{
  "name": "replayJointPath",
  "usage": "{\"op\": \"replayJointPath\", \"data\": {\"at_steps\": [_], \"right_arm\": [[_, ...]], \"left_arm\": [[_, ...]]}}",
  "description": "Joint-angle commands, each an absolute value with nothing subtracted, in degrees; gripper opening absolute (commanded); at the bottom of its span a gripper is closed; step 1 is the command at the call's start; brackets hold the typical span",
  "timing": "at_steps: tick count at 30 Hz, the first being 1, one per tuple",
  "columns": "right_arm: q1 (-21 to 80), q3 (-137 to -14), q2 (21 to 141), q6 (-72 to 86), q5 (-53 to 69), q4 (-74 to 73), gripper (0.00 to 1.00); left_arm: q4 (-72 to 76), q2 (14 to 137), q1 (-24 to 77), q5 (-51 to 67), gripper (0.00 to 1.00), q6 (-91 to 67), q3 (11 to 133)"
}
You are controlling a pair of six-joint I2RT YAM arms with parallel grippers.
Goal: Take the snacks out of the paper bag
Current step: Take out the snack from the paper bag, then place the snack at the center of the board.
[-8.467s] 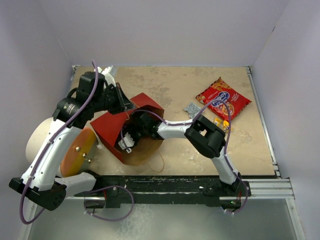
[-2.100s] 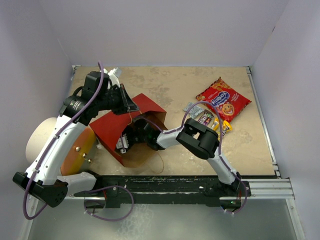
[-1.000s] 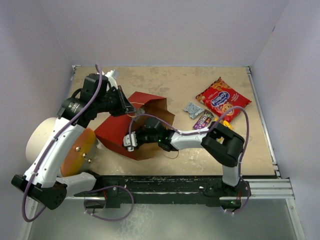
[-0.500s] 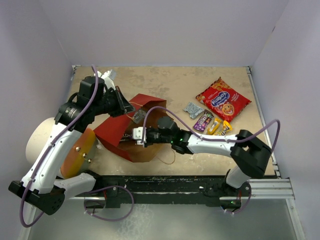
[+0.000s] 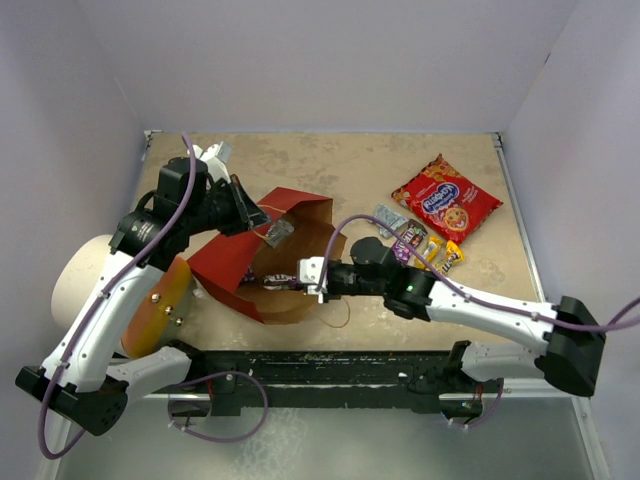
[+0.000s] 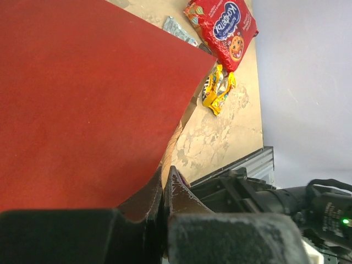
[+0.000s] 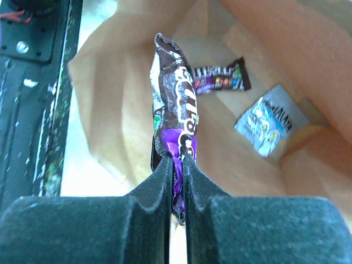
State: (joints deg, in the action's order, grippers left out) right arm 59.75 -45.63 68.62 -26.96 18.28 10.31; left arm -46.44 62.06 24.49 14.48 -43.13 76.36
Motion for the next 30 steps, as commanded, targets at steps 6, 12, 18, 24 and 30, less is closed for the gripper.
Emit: {"op": "replayJointPath", "data": {"at_steps": [6,12,18,24,30], "right_arm": [[60.1,-55.7,53.6,-26.2,-2.2,-17.2,0.00],[60.1,-56.3,48.1,-7.2,-31.8,-7.8,0.00],[59.7,-55.1,52.0,6.1,-58.0,-0.9,0.00],[47.9,-56.9,60.5,34.7,-51.2,-8.1,0.00],[35.5,-59.7,70.9,59.0,-44.6,-17.4,0.00]], "left_arm": [[-42.4,59.6,24.2,14.0,0.01,-44.8,73.8],[-42.6,59.5,24.2,14.1,0.01,-44.7,73.6],[-43.3,59.4,24.2,14.1,0.03,-44.6,73.8],[-44.0,59.2,24.2,13.6,0.05,-44.7,74.4],[-44.7,59.4,24.2,13.9,0.06,-44.6,75.1]]}}
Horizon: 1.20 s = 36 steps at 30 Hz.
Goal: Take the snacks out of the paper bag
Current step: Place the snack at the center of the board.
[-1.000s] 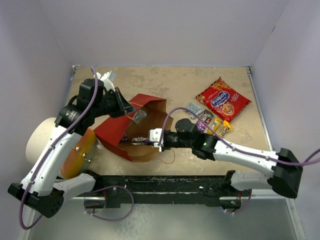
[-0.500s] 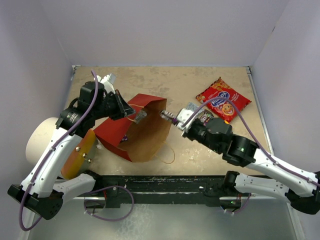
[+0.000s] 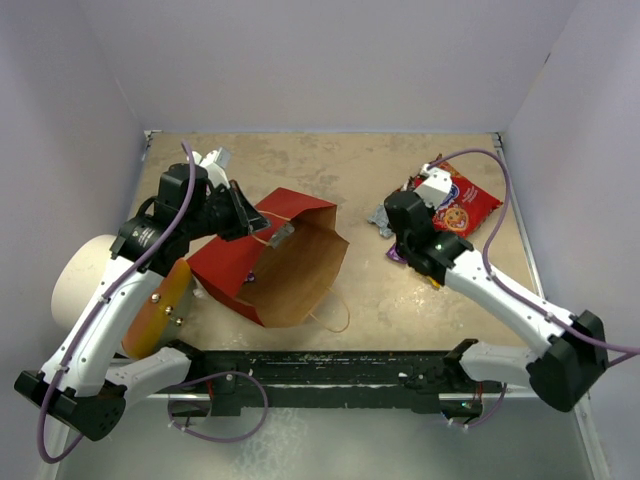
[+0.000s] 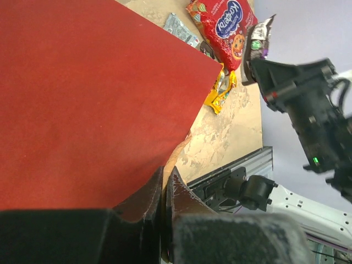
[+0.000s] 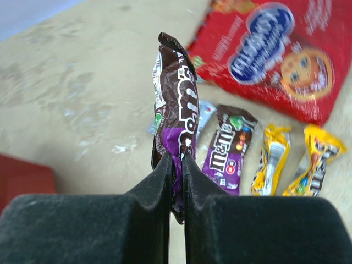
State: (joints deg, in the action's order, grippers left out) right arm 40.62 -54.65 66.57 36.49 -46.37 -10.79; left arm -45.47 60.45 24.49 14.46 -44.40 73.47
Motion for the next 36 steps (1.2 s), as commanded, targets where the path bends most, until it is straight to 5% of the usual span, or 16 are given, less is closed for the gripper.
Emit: {"op": "replayJointPath", "data": {"at_steps": [1,10,36], "right_arm": [[34.6,-61.1,73.1,61.8,-45.2,-20.0,0.00],[31.6,-66.7,88.8,77.2,-46.8,-35.2,0.00],[28.5,-58.2,90.7,71.4,-46.1,-30.6,0.00]], "left_arm": [[-44.7,59.4,24.2,13.9,0.06,-44.6,75.2],[-46.6,59.0,24.2,13.4,0.06,-44.1,76.1],[-47.9,59.6,24.1,13.4,0.07,-42.7,76.8]]}}
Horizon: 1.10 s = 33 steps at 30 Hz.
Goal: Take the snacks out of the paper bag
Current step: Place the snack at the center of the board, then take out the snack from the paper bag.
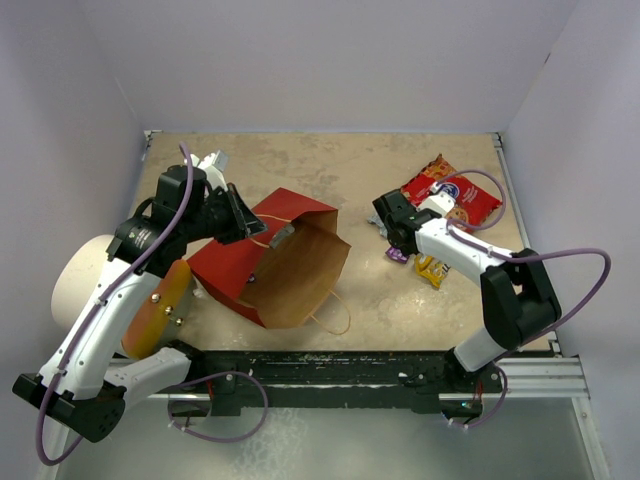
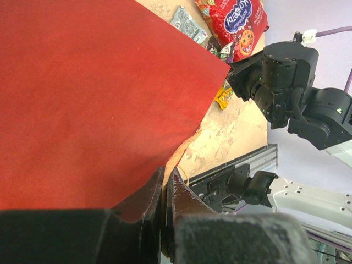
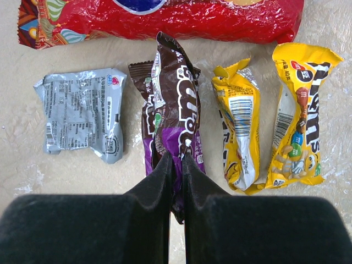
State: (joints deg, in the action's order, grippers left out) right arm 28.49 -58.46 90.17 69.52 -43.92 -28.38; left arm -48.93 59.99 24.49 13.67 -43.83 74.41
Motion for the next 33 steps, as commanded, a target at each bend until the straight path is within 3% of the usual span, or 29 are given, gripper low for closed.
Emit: {"op": "replayJointPath", "data": {"at_steps": [1,6,12,22,33], "right_arm": [[28.5,-58.2,90.5,71.4,-45.9,-31.0,0.04],[28.6,-58.2,86.0,67.6,-44.1,-33.6,0.24],[28.6,-50.8,70.4,60.9,-37.6,-27.9,0.53],[28.6,-39.6,53.4,29.0,-17.3,0.5,0.59],[31.7,-37.0,54.0,9.0,20.7,19.8,0.58]], "left_arm": [[-48.0,59.6,24.1,13.5,0.07,-42.7,76.8],[-48.2,59.4,24.1,13.7,0.07,-42.6,76.8],[-47.6,59.3,24.0,13.8,0.07,-43.2,76.0],[-45.8,59.6,24.1,15.1,0.07,-44.4,74.7],[-47.0,57.7,24.0,15.5,0.07,-45.6,73.5]]}}
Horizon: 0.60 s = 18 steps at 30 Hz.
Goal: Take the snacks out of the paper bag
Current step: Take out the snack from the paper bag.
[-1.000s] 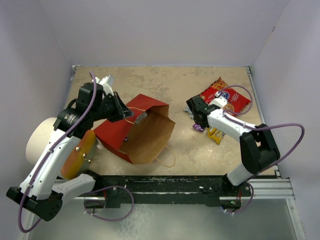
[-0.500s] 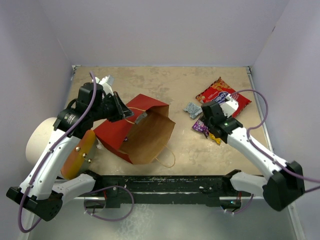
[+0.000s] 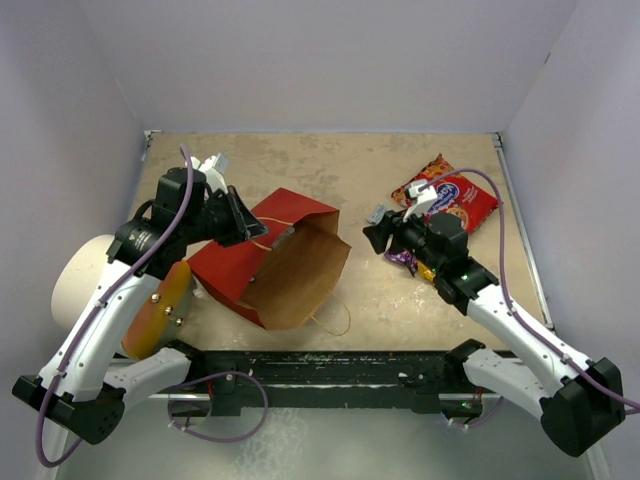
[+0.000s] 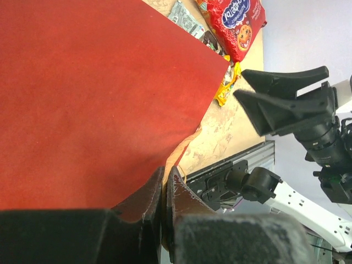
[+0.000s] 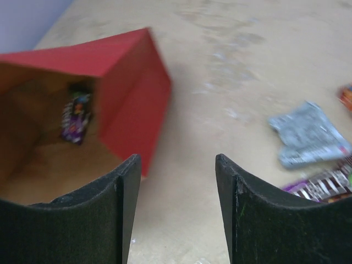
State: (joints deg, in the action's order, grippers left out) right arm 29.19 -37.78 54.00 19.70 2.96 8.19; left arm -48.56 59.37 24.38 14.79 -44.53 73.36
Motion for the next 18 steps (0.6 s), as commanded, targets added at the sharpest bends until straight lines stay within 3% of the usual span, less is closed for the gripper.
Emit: {"op": "replayJointPath", "data": {"at_steps": [1,12,18], "right_arm": [[33.6,-36.9,53.9,4.7,24.5,20.8,0.58],[53.4,-41.4,64.8,-27.9,29.9,21.2,0.61],[55.2,-44.2,75.5,-38.4,26.7,31.3,0.62]], "left_arm": [[-47.2,57.5,24.0,15.4,0.06,-45.7,73.5],[-49.5,57.6,24.1,15.6,0.06,-45.9,75.2],[-51.1,57.9,24.0,15.8,0.06,-46.3,75.8]]}}
